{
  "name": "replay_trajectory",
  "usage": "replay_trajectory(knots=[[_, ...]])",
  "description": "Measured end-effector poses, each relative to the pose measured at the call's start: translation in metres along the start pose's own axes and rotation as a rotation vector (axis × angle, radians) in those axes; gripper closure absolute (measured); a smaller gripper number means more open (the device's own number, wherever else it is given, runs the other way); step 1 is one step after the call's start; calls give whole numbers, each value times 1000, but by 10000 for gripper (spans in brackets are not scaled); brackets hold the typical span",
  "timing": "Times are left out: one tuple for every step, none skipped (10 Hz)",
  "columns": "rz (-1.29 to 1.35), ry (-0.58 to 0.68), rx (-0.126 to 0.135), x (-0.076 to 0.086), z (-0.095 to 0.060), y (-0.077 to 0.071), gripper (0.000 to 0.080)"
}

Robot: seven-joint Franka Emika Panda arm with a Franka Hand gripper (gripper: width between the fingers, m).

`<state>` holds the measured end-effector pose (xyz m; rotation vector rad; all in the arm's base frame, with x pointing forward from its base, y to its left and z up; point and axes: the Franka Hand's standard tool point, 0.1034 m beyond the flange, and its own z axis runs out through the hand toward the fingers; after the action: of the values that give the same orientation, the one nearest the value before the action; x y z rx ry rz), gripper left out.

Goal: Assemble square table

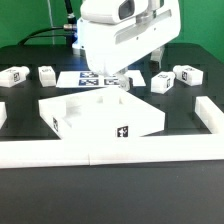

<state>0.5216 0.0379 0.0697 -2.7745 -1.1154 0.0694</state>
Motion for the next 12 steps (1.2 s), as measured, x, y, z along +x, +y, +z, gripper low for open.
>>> replay_trajectory(knots=[[0, 0, 0, 0, 0, 0, 150], [0, 0, 0, 0, 0, 0, 150], [-8, -1, -1, 0, 0, 0, 150], [-38, -2, -1, -4, 1, 1, 150], [-106, -14, 7, -26, 4, -2, 150], [-220, -27, 22, -50, 5, -5, 150], [-343, -34, 33, -71, 6, -5, 150], [-410, -36, 44, -87, 9, -5, 150], [-538, -39, 58, -102, 12, -2, 150], [-575, -48, 56, -105, 12, 1, 150], [-701, -58, 57, -106, 12, 2, 150], [-724, -58, 58, -107, 12, 2, 150]])
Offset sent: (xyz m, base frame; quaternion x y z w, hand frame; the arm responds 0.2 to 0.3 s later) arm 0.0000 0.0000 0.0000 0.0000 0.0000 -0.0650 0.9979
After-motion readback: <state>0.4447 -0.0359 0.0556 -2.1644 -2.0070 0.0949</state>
